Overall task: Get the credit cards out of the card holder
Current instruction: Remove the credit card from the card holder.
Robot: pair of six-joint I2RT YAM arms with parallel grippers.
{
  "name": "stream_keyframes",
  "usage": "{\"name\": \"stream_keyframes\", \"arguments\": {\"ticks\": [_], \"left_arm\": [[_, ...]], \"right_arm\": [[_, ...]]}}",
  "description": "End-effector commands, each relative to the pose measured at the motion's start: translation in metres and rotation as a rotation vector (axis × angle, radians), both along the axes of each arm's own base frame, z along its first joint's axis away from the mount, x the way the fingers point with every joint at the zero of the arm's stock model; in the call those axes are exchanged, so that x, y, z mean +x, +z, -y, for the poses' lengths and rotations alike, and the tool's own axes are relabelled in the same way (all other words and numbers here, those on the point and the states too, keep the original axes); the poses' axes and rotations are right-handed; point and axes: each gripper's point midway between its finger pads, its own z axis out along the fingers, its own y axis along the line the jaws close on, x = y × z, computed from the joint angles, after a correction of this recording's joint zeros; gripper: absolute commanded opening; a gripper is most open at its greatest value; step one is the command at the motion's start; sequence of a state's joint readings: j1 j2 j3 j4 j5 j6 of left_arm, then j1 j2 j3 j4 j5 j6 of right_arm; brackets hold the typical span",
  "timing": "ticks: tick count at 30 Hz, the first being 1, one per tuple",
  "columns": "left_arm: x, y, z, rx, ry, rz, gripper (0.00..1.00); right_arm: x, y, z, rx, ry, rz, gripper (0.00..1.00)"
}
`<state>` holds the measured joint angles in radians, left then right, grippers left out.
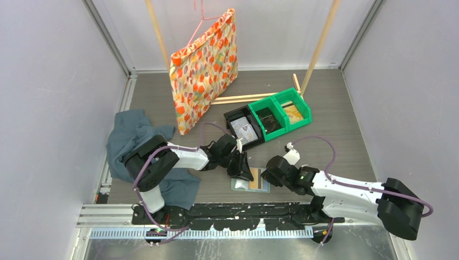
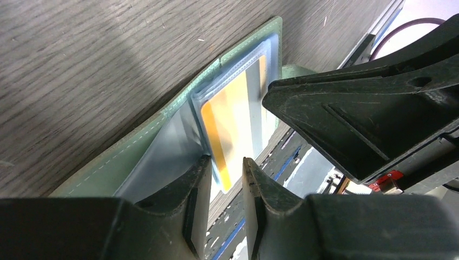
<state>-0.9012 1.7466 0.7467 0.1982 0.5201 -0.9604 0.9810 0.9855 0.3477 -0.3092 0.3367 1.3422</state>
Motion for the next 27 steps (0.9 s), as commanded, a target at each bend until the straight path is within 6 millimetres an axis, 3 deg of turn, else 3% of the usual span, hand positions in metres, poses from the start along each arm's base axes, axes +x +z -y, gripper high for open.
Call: {"name": "stream_keyframes", "arguments": {"ticks": [1, 10, 13, 15, 27], "left_arm": [[0.002, 0.002, 0.004, -0.031, -0.001, 0.018, 0.29], [0.003, 0.001, 0.005, -0.049, 0.022, 0.016, 0.22], [0.003, -0.002, 0.003, -0.038, 0.027, 0.011, 0.06], [0.002, -0.003, 0.0, -0.035, 0.03, 0.009, 0.01], [0.006, -0.007, -0.027, -0.028, 0.072, 0.007, 0.01]], "right_arm": [[-0.007, -0.009, -0.003, -0.002, 0.016, -0.029, 0.21], [-0.007, -0.014, -0.008, -0.008, 0.021, -0.043, 0.21], [-0.008, -0.016, -0.008, -0.015, 0.018, -0.047, 0.21], [-0.008, -0.017, -0.007, -0.017, 0.013, -0.049, 0.21], [-0.013, -0.025, 0.01, -0.052, -0.016, -0.056, 0.21]]}}
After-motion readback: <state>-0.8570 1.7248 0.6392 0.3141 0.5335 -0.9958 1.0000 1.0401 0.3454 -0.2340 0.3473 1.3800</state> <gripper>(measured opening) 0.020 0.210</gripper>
